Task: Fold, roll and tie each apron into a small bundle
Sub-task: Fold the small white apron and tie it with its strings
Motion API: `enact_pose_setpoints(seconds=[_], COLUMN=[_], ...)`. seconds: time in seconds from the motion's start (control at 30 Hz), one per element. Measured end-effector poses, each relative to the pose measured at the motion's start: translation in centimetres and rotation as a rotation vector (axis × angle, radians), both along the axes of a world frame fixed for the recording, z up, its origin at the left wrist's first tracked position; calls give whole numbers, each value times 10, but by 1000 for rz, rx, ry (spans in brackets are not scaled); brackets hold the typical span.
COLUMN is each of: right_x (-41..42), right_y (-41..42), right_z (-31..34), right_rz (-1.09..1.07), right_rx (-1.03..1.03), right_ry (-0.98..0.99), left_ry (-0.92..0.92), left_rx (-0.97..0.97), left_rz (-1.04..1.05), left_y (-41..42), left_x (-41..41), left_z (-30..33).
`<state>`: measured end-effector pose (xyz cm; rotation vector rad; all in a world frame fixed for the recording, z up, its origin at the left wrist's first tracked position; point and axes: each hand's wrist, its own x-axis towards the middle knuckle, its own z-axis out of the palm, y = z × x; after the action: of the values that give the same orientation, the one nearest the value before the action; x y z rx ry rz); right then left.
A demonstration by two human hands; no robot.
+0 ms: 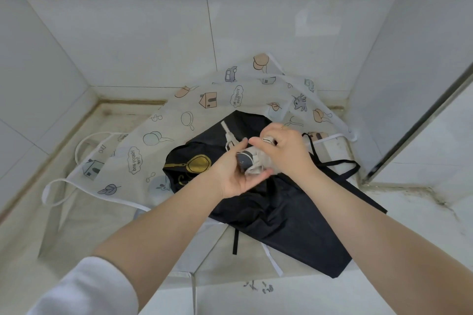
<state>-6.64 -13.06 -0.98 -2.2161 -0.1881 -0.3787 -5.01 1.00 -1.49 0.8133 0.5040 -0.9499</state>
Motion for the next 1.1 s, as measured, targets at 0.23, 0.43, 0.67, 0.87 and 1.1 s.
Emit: enact_pose_setpoints(seconds=[0.23,0.43,0.67,0.87,1.1], right_x=[-4,-13,-31,-9,-8], right_y=[-11,5,25,18,24], right_z=[-1,9,15,49,24], right_rz=[213,14,234,385,128], right_rx=[-218,-848,-1042,-543,221], right_ry=[209,-254,-362,283,549], left_ry=[-551,-735,-930,-1095,-1008], left_rx=[268,460,668,591,655], left_rz=[172,401,509,364,260], left_y=[-5,-4,6,9,14], left_x=[0,5,10,-5,-14], left_z=[6,0,-6,-12,-17])
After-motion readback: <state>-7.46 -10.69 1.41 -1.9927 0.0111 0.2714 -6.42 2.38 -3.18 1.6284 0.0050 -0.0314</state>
